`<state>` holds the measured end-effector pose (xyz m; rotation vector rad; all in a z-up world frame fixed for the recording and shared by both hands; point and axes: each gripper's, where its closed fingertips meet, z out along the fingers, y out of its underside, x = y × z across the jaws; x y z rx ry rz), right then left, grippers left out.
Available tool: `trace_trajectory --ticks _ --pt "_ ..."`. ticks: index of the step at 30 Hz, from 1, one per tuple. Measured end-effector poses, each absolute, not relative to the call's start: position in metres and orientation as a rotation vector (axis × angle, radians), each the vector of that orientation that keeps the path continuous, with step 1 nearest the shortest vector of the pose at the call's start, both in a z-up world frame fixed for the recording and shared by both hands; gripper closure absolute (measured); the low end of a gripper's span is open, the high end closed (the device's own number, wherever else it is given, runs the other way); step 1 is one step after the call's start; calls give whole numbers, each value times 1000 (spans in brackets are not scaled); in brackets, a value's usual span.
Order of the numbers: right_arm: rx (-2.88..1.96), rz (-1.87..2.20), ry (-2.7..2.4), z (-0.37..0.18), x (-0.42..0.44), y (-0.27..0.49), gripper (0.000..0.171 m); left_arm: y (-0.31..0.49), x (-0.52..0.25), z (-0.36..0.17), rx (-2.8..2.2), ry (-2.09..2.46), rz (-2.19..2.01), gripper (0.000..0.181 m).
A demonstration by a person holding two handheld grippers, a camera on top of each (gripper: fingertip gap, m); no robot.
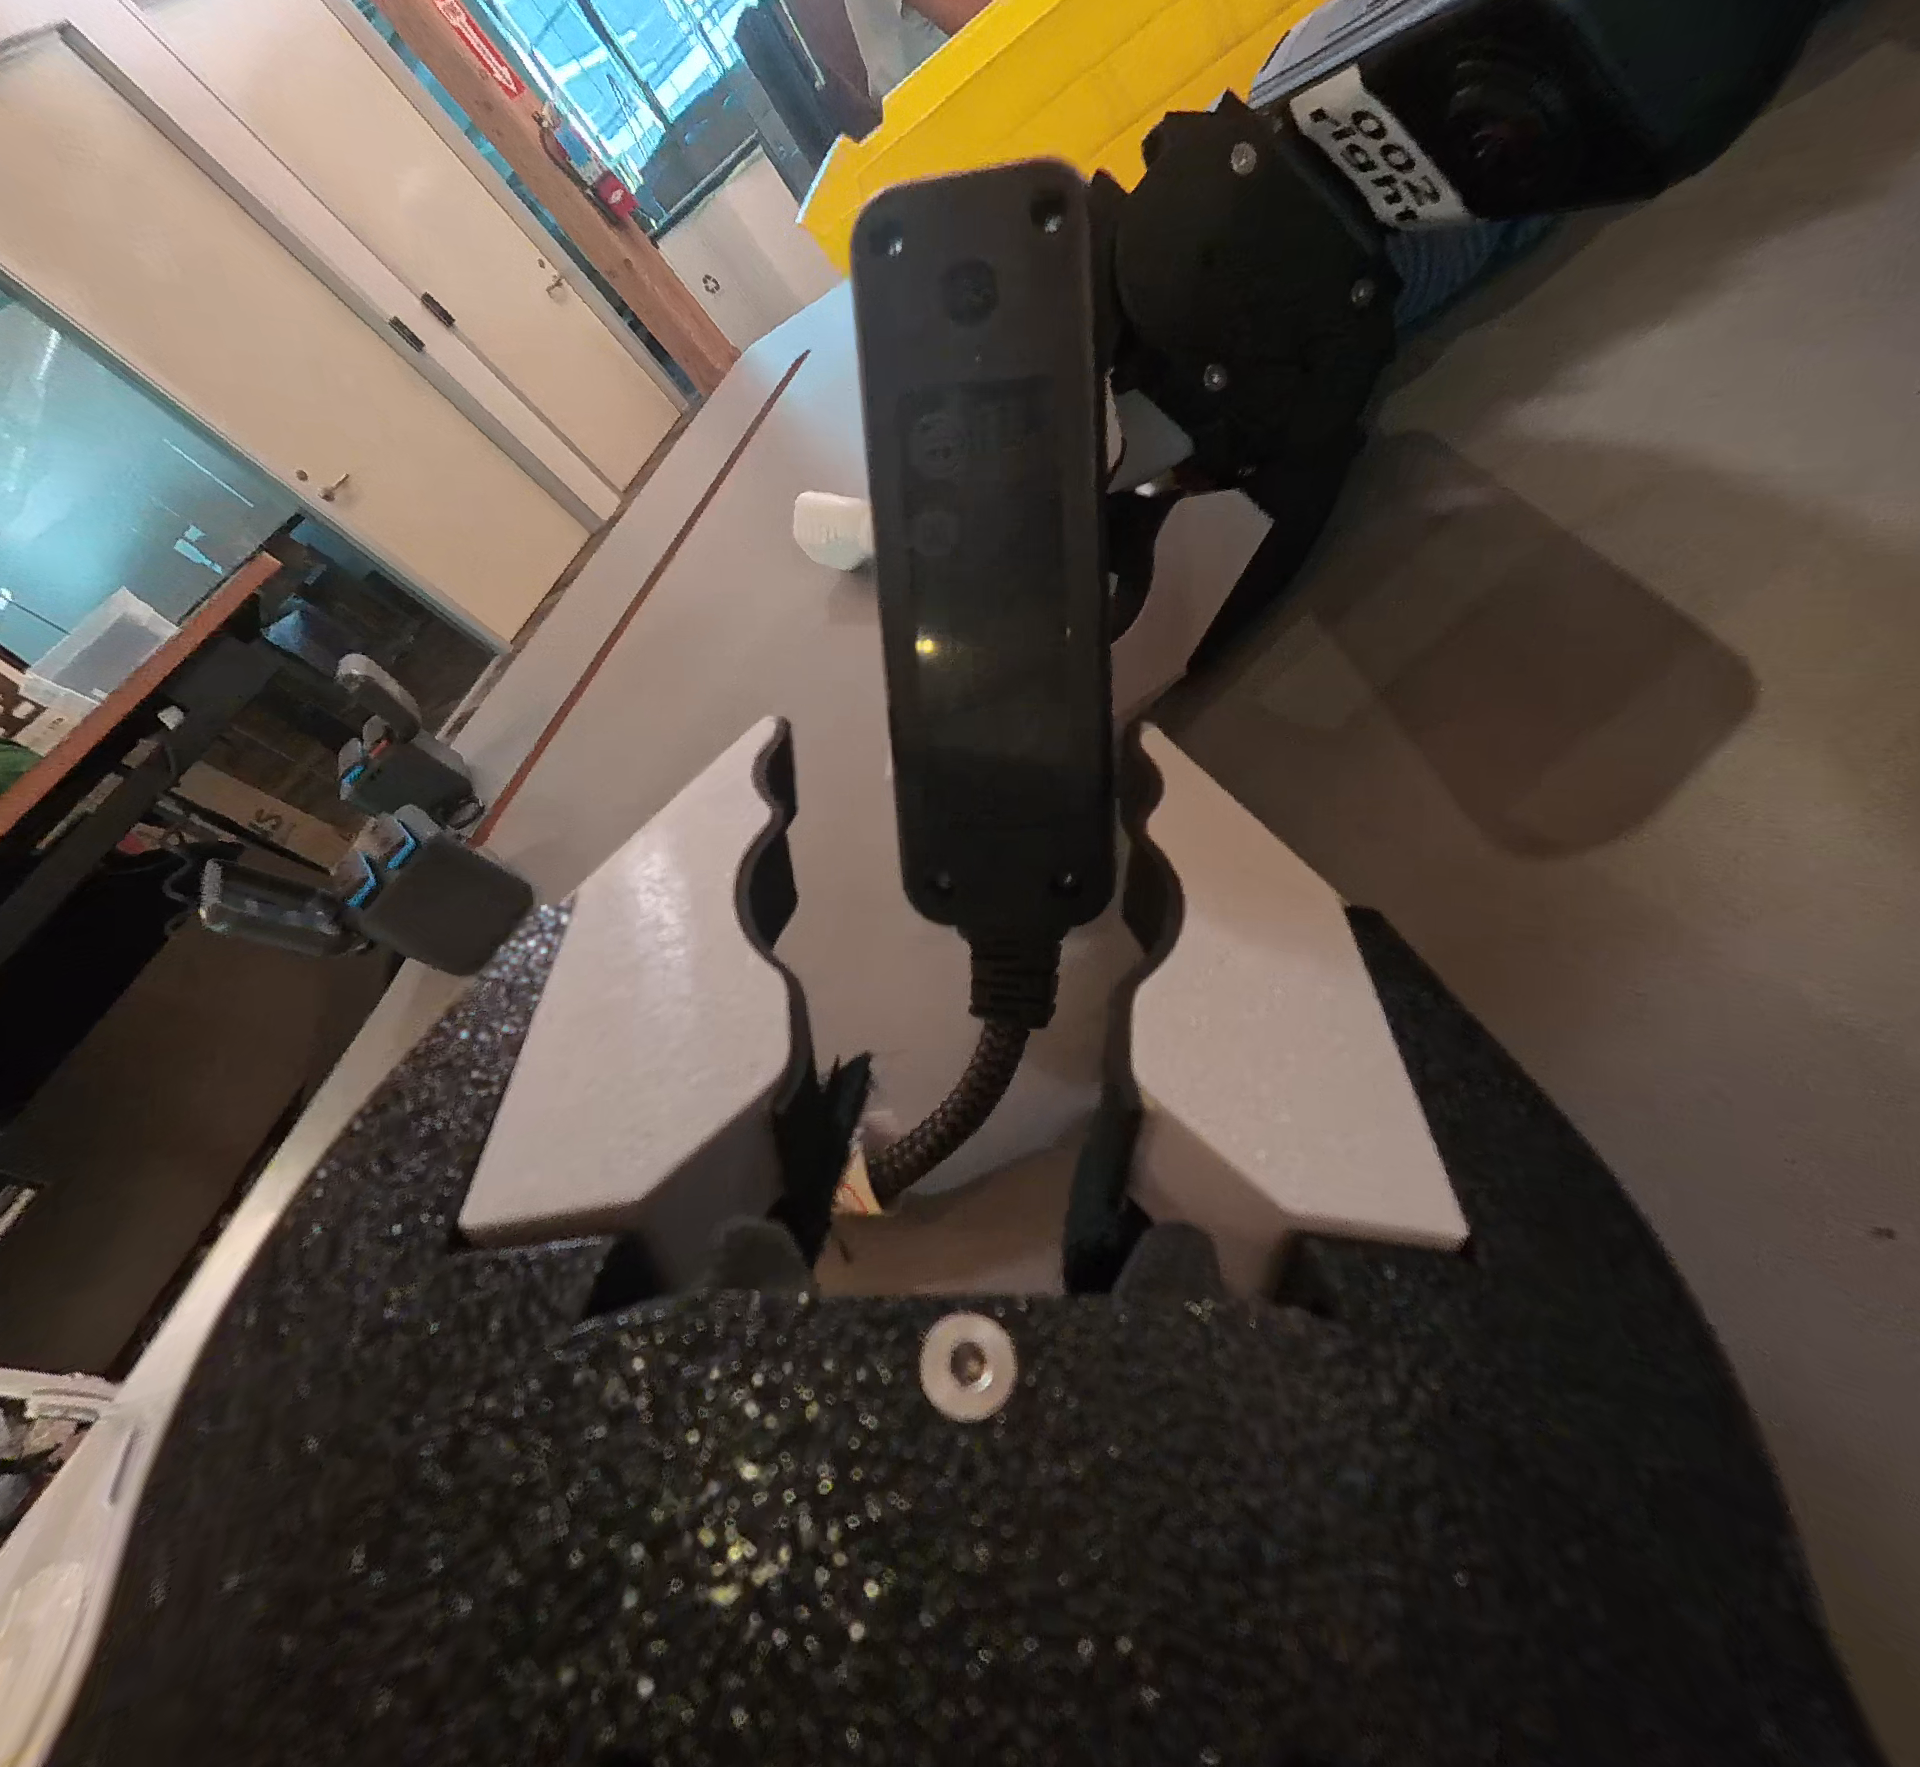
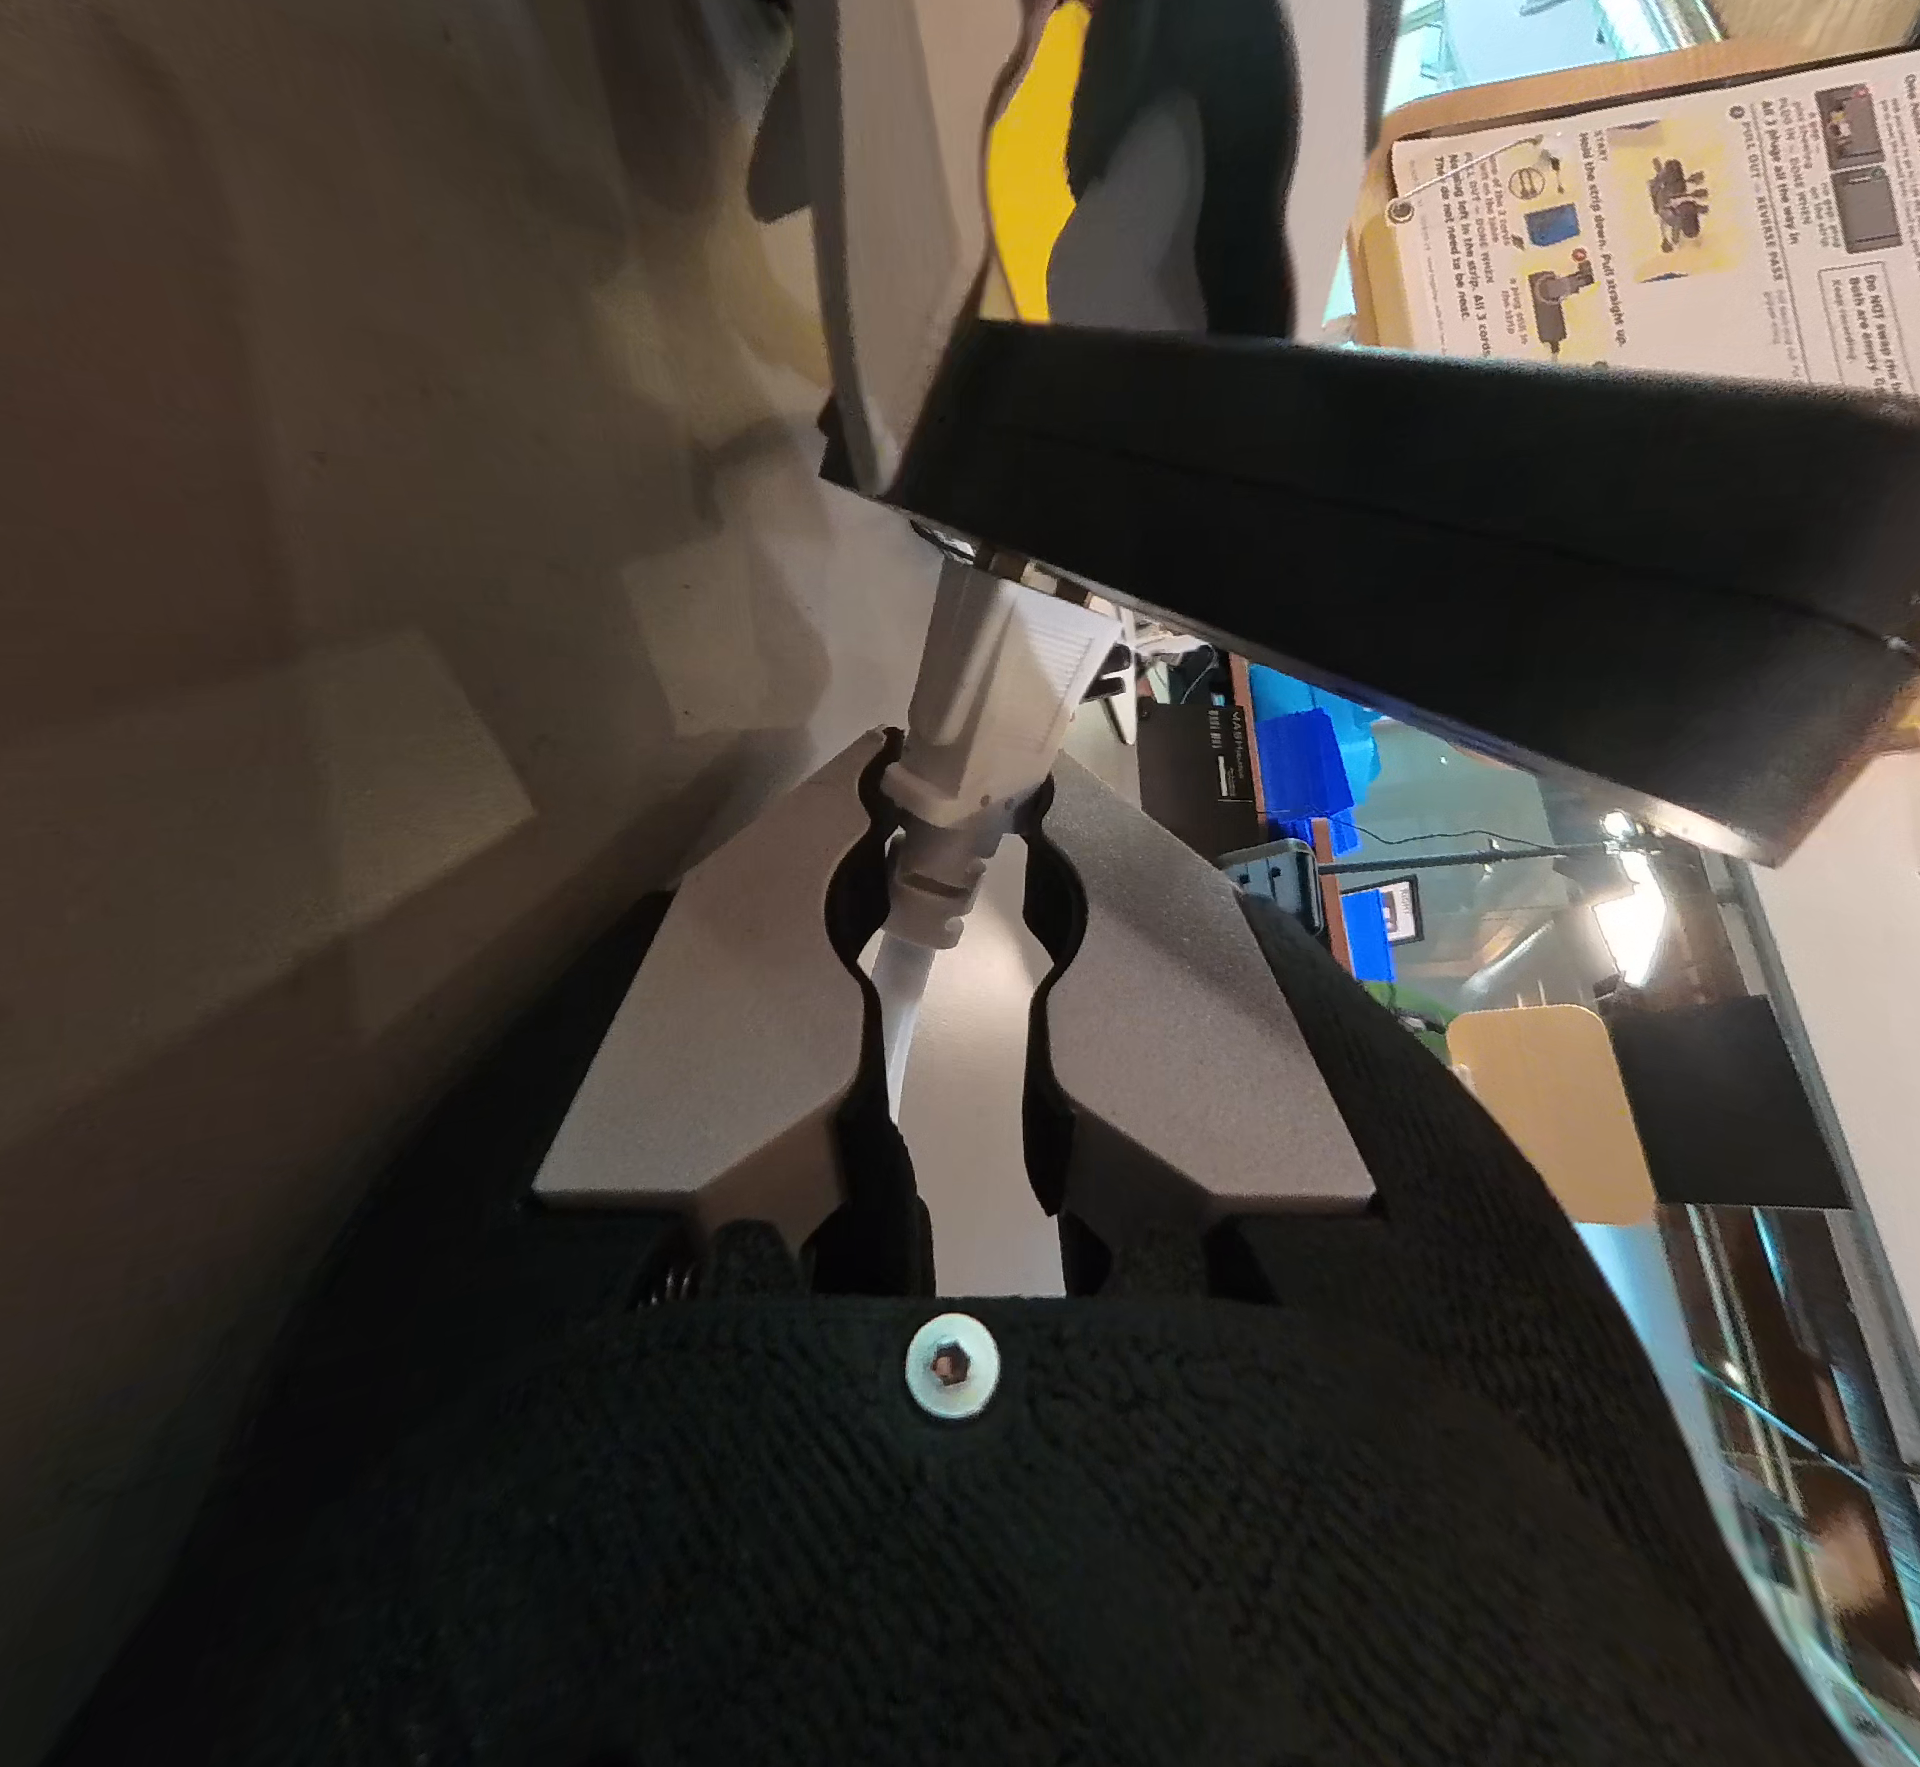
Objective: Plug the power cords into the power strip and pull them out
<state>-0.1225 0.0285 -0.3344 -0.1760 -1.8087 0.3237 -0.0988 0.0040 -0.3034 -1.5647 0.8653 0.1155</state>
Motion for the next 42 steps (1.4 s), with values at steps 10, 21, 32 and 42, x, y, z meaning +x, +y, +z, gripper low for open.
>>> trace_trajectory --ticks 10,21,32,42 --pt "-275 388 -1807 -331 -125 36 153 11 -110 -322 -1723 843 135 138" --pt "-491 382 -1504 -281 -139 63 128 35 -121 -257 -1560 194 -484 139" --pt "-553 359 -1478 -277 -143 71 165 33 -135 -247 -1446 43 -674 139" --pt "-597 449 -1465 -274 -141 73 166 35 -137 -248 -1443 -8 -759 139"
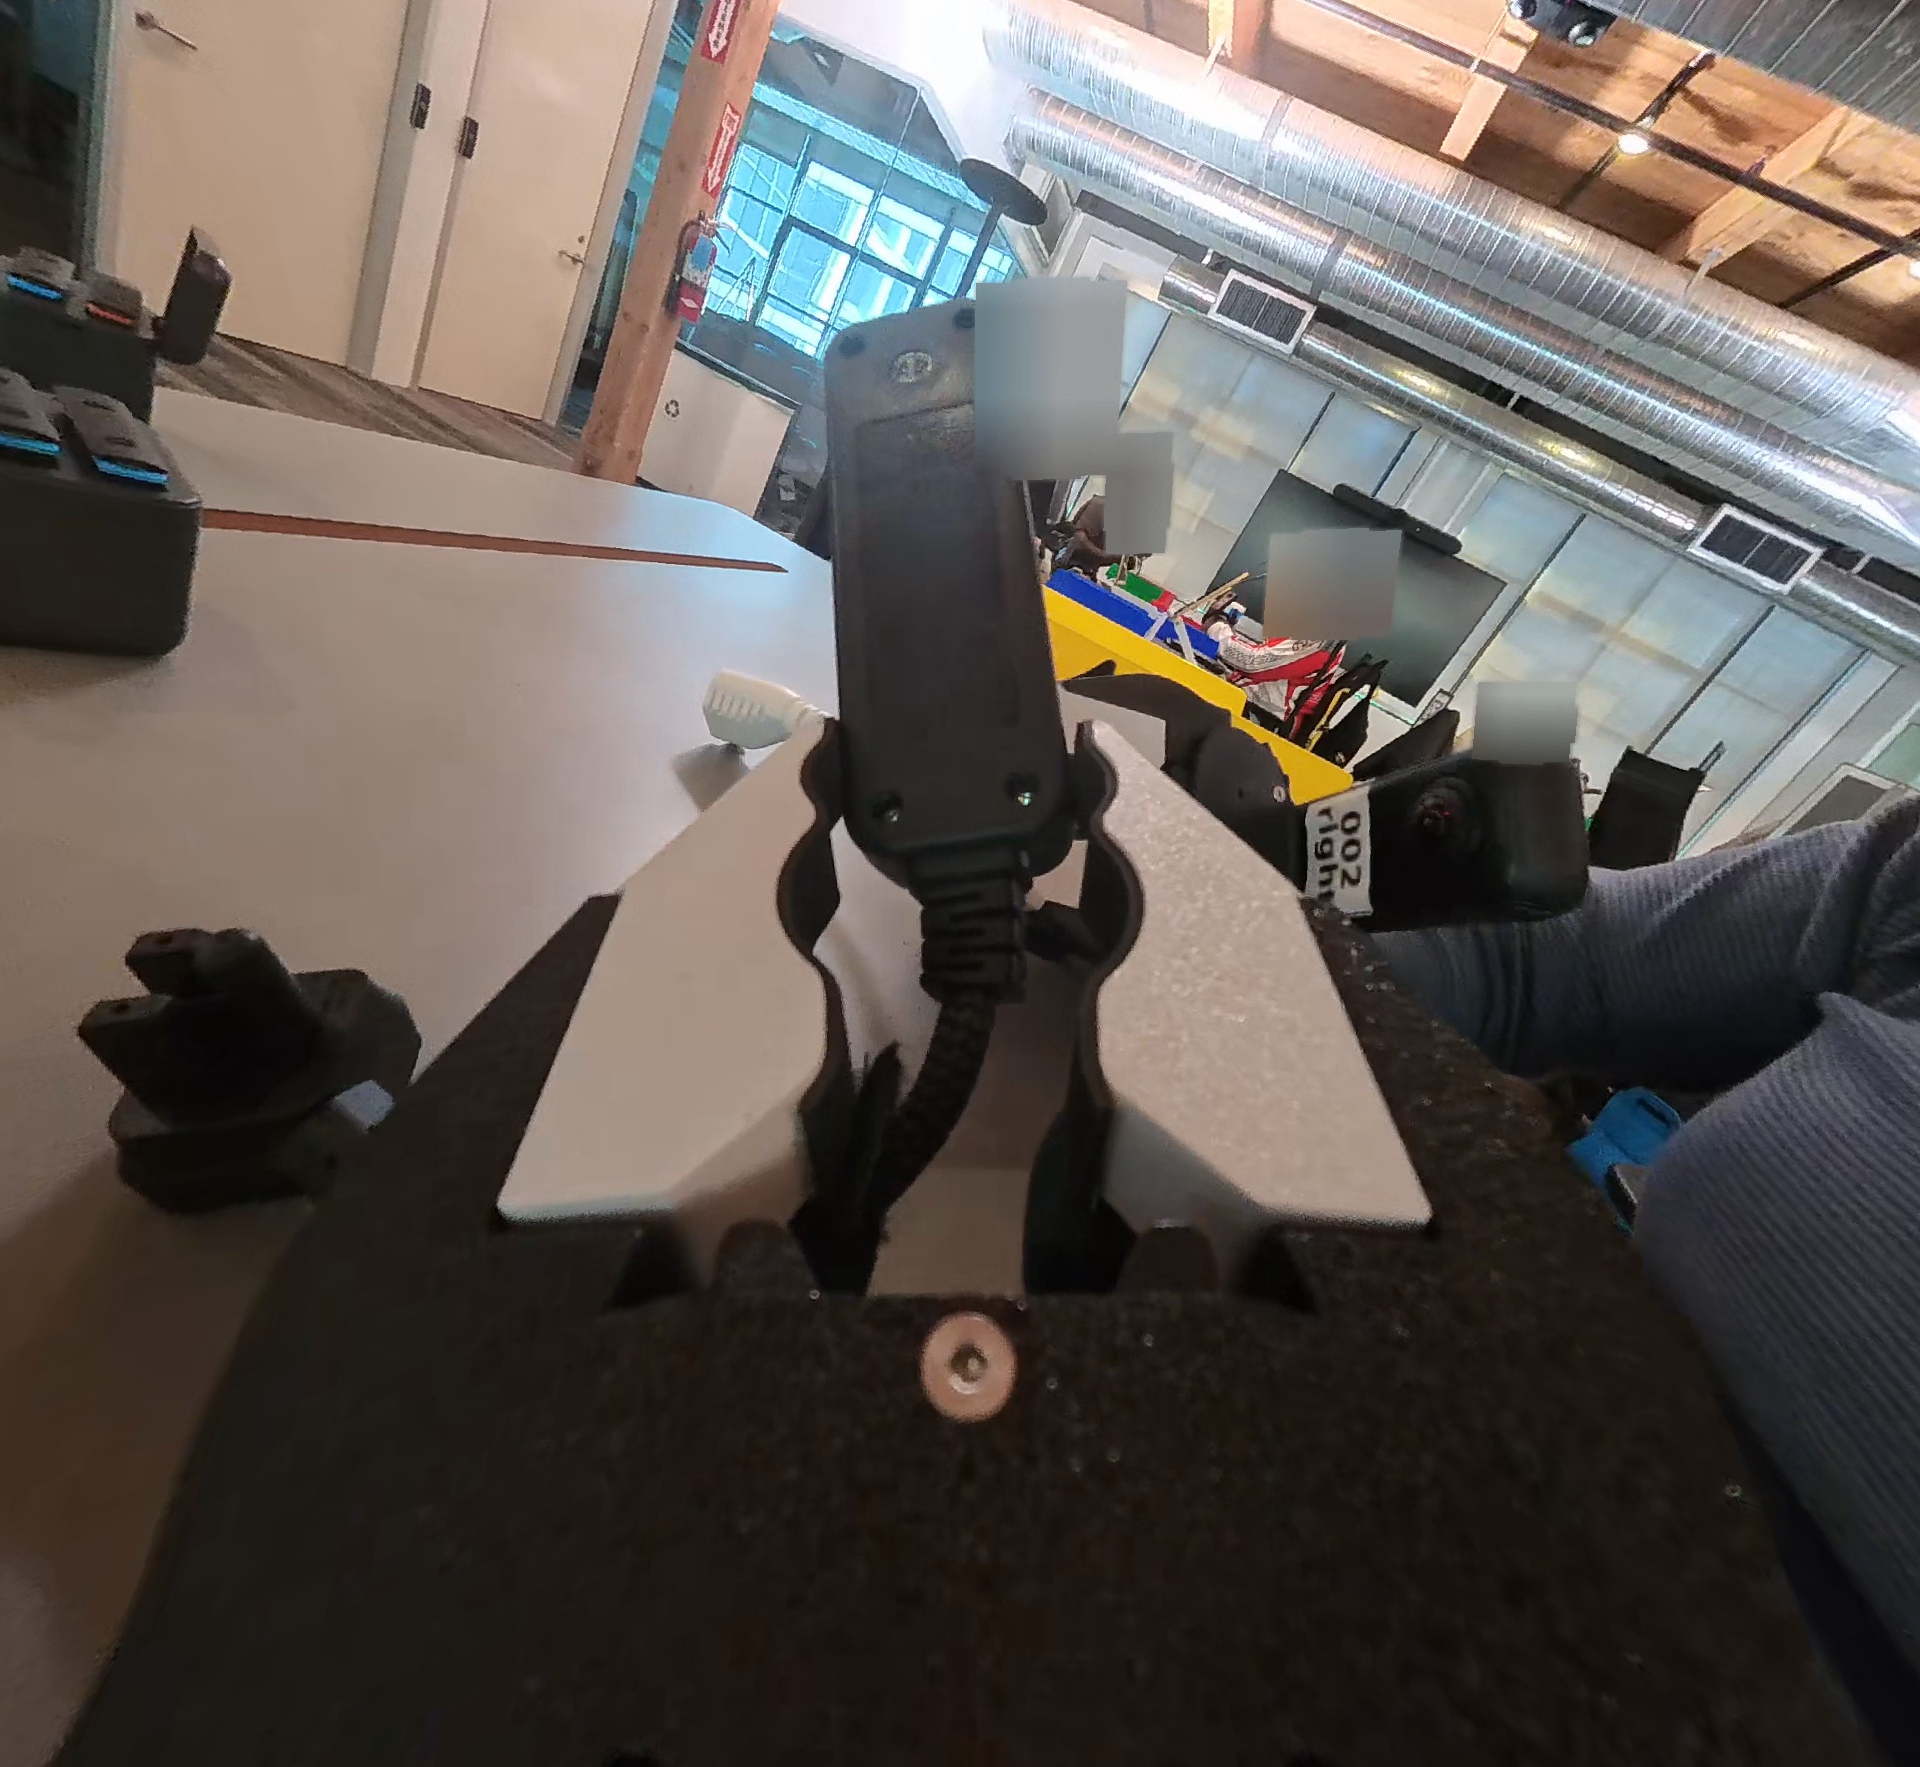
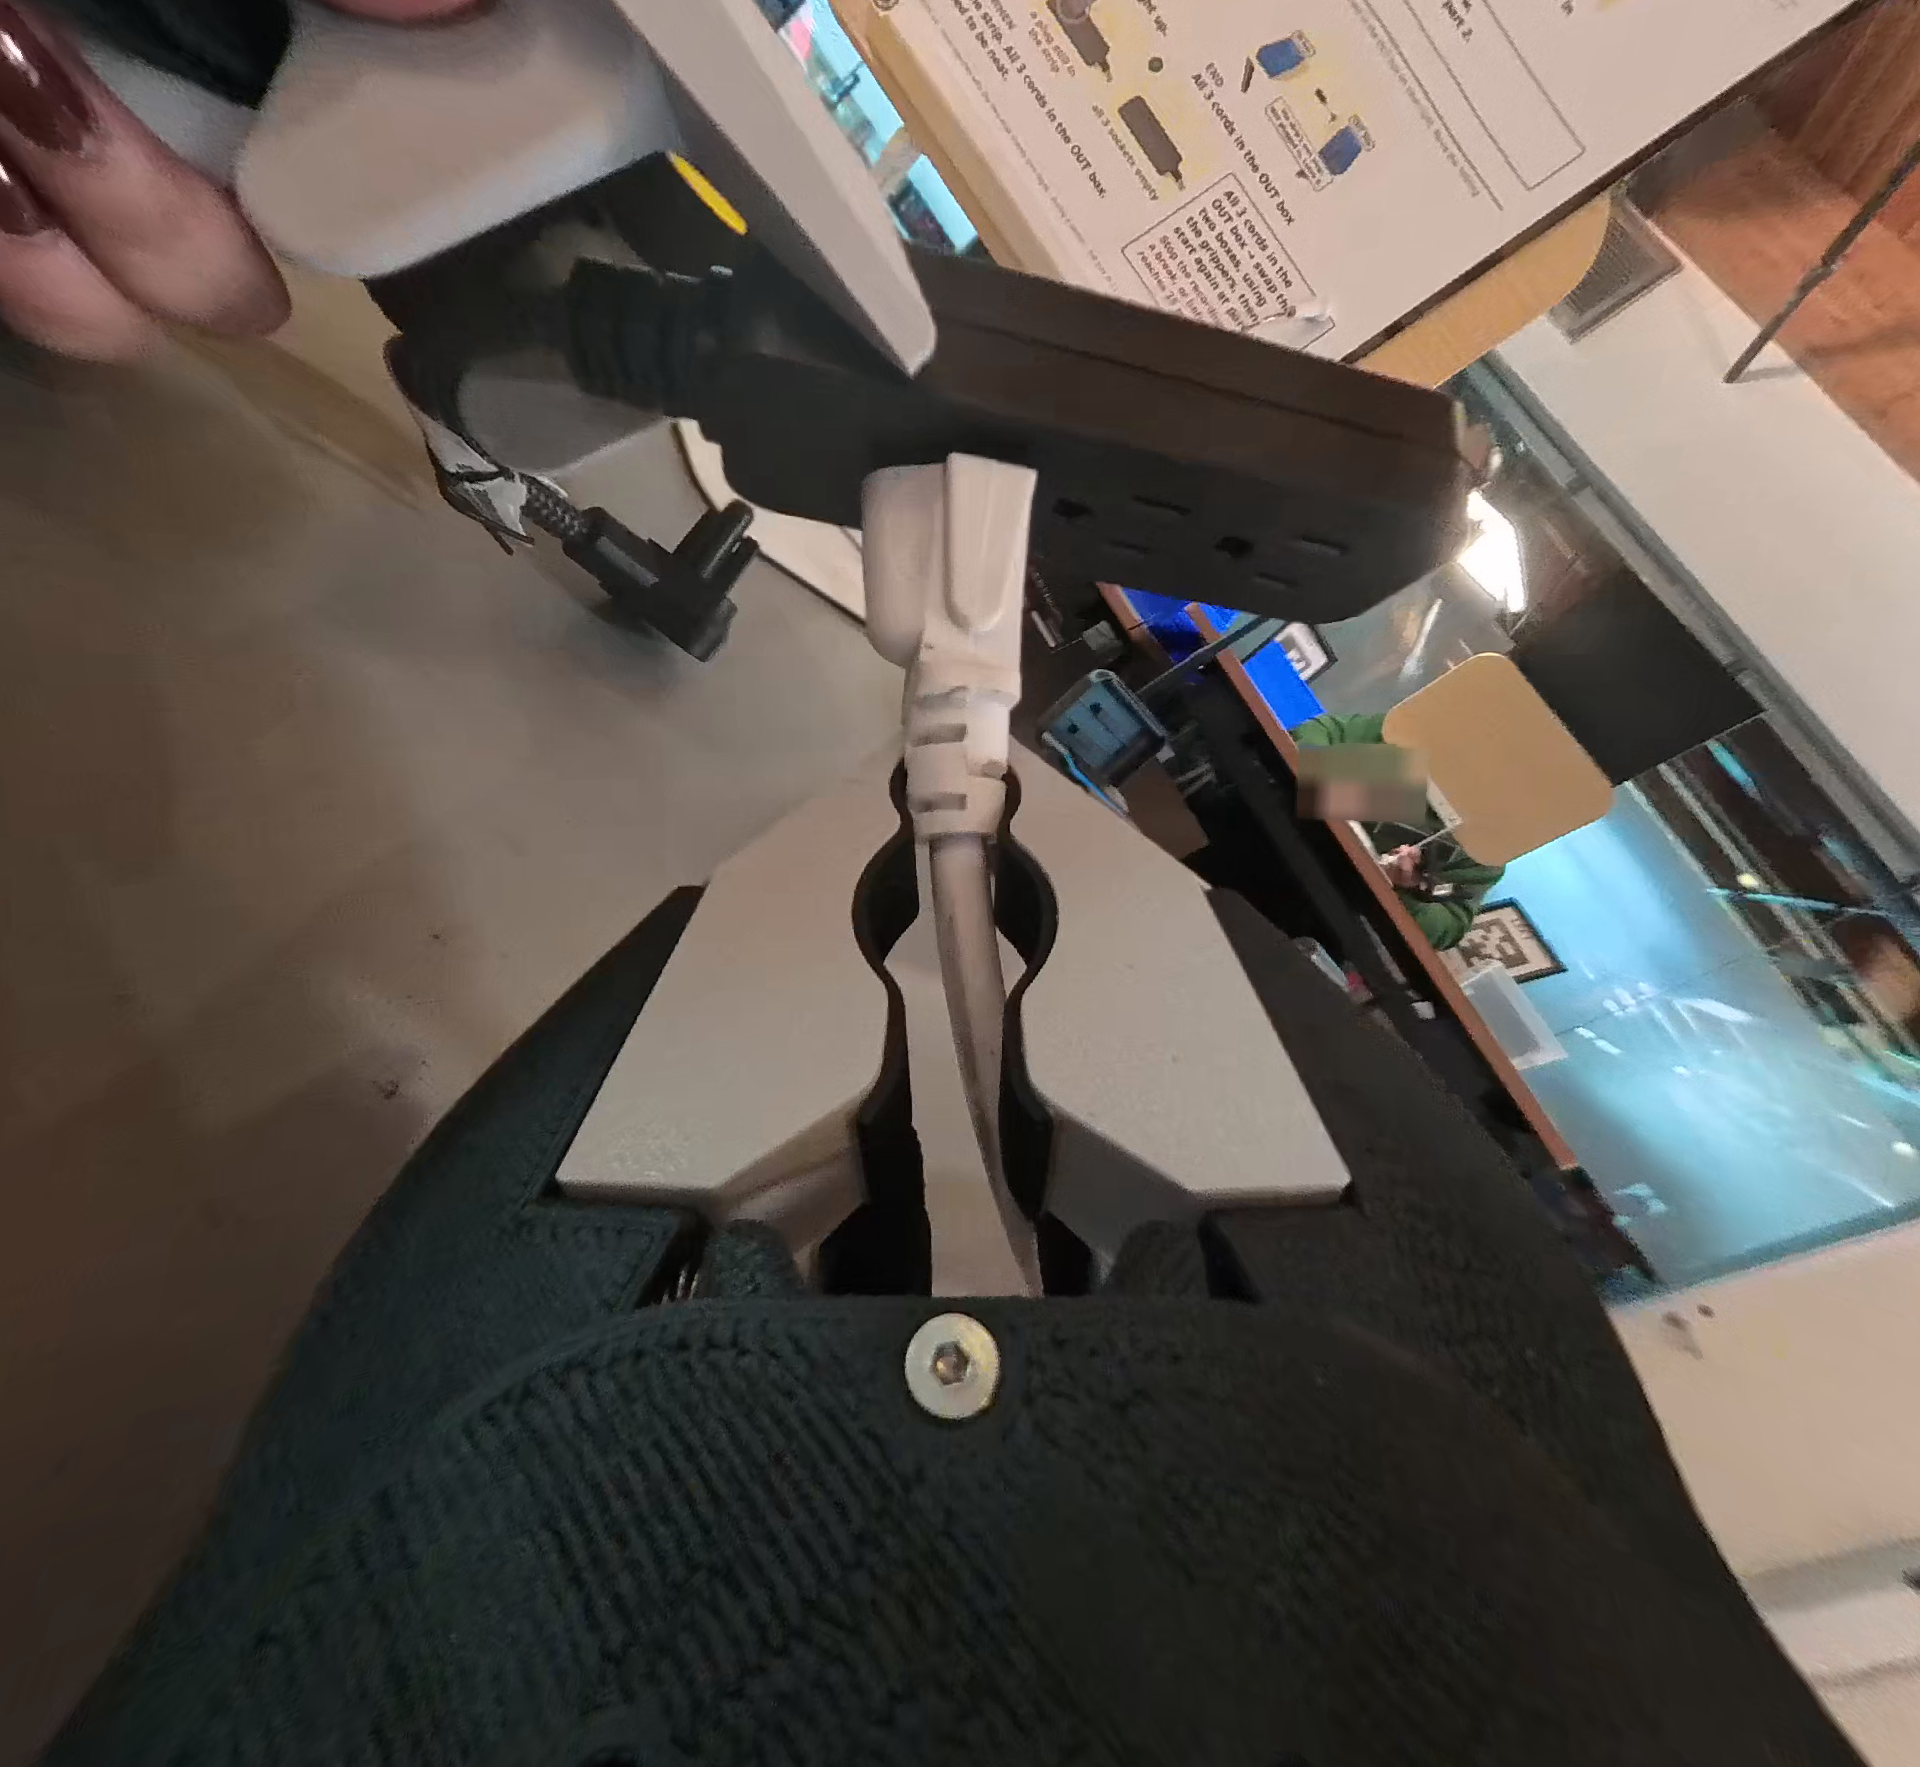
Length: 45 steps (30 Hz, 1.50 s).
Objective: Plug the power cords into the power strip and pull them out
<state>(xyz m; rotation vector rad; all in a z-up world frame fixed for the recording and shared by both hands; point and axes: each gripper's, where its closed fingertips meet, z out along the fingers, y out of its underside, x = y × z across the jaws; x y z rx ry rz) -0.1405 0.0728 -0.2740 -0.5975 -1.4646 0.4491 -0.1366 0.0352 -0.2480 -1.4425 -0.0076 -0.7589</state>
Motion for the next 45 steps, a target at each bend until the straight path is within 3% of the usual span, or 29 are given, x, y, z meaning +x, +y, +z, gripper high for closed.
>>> trace_trajectory --ticks 45 --pt "-433 302 -1520 -286 -138 65 164 26 -143 -238 -1338 -33 -853 145"
